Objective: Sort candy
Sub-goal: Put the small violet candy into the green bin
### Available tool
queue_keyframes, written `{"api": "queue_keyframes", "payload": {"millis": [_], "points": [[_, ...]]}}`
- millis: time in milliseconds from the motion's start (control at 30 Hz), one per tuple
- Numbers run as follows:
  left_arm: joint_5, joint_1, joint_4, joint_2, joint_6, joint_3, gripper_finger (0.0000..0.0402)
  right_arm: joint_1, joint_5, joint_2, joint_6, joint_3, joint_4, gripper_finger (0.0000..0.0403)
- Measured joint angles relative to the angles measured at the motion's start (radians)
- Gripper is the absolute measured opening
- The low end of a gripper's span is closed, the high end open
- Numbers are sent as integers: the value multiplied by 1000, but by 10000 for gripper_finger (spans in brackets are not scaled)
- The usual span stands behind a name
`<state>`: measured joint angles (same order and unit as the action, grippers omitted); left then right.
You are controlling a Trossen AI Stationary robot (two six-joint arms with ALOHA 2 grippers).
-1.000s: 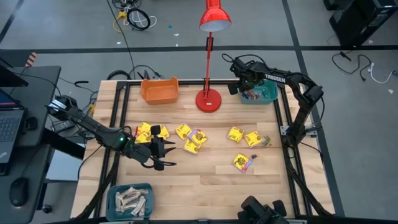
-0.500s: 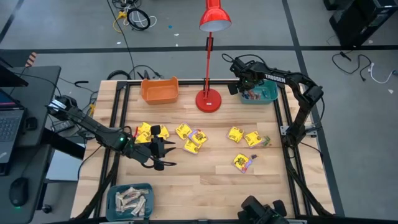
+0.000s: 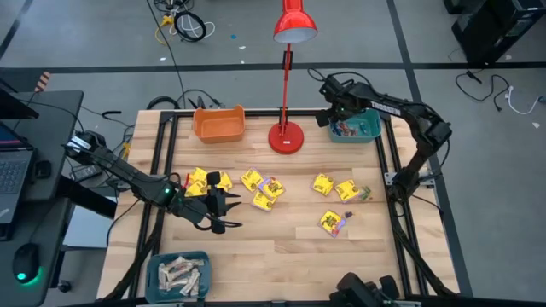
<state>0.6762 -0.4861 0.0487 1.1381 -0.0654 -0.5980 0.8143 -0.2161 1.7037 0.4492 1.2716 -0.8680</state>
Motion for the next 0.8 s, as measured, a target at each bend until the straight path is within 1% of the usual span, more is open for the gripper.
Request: {"api": "queue_keyframes", "payload": {"millis": [167,333,567,700,800], "points": [[0,0,0,0,0,0,88,-26,-3,-109,-4,0,-20,101],[0,0,0,0,0,0,88,-109,-2,-218,-17,0,-86,101],[0,0,-4,0,0,0,88,-331,8,-307,-79,0,-205,101],[0,0,-5,0,-14,0,88,-480,14,-323,-108,0,-272,101],[0,0,-5,0,-19,0,88,-588,41,-323,-117,0,-298,101]]}}
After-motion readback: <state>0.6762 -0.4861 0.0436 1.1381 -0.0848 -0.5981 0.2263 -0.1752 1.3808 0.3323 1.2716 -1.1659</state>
